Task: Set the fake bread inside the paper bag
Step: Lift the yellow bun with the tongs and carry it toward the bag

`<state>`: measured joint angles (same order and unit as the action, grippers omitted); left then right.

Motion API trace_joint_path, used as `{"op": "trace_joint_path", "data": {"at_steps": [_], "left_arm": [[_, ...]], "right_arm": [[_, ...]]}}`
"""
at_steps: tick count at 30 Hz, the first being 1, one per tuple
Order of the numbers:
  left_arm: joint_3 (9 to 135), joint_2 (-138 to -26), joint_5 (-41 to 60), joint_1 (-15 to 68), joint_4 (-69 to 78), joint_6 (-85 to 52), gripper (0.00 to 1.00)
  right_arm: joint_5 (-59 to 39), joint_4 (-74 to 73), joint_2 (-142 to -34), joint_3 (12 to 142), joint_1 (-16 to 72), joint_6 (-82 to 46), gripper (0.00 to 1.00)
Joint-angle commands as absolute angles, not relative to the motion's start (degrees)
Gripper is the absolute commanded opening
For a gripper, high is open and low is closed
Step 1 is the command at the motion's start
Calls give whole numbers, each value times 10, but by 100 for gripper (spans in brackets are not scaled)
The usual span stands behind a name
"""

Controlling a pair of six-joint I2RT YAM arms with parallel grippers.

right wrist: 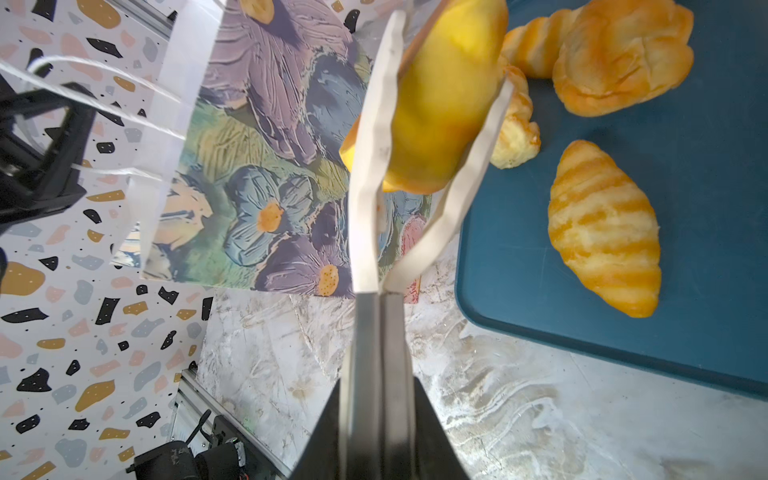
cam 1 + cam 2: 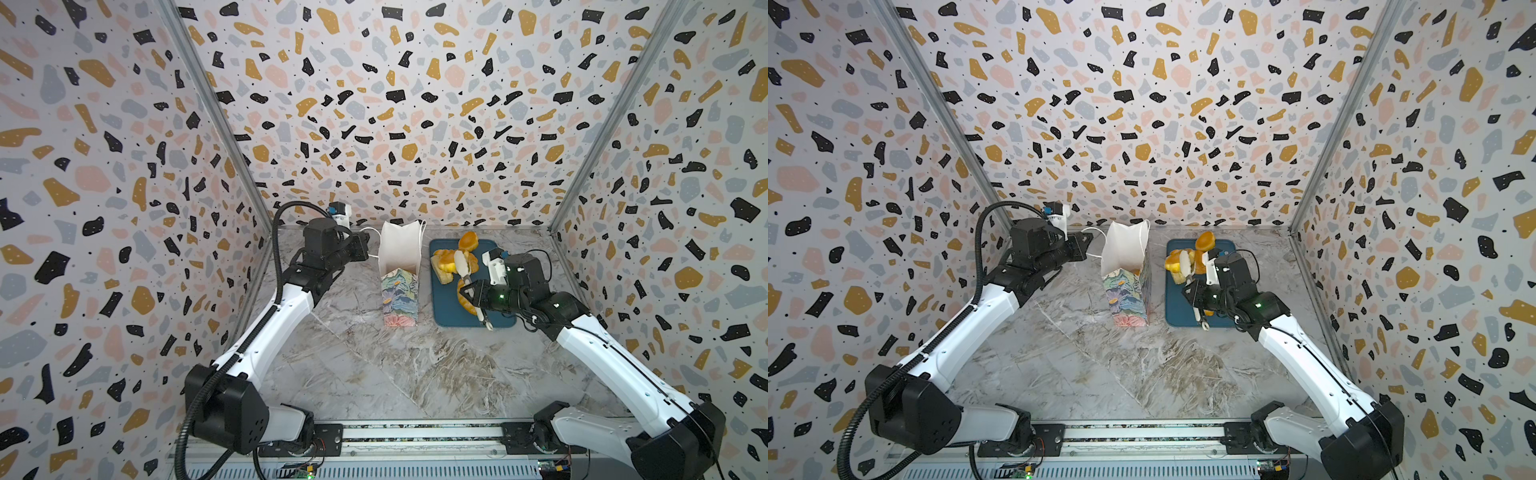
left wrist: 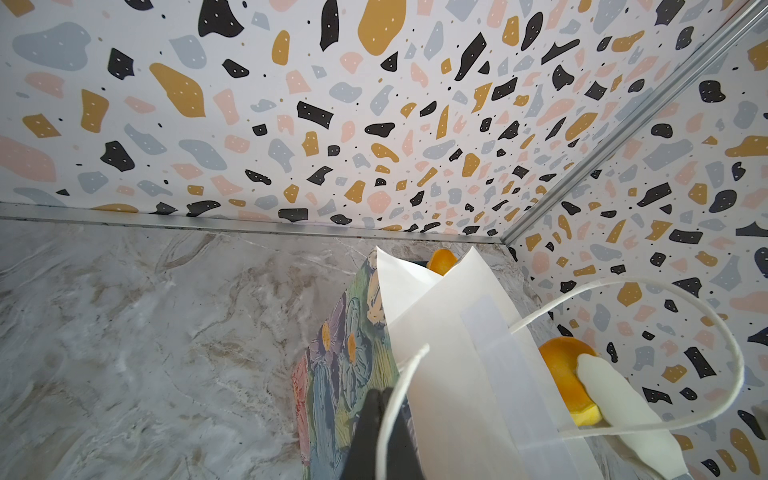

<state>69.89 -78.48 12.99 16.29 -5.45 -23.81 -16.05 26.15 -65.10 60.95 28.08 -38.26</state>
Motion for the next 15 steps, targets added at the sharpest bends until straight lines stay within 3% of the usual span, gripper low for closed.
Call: {"op": "trace_joint_path", "data": {"at_steps": [1,15], "left_arm": [[698,-786,131,161,-43,-237,0],[698,-786,130,161,-42,-236,0]], "right_arm": [[-156,238,-652,648,278,-367,12],[-156,205,-673,716,278,-367,9]]}}
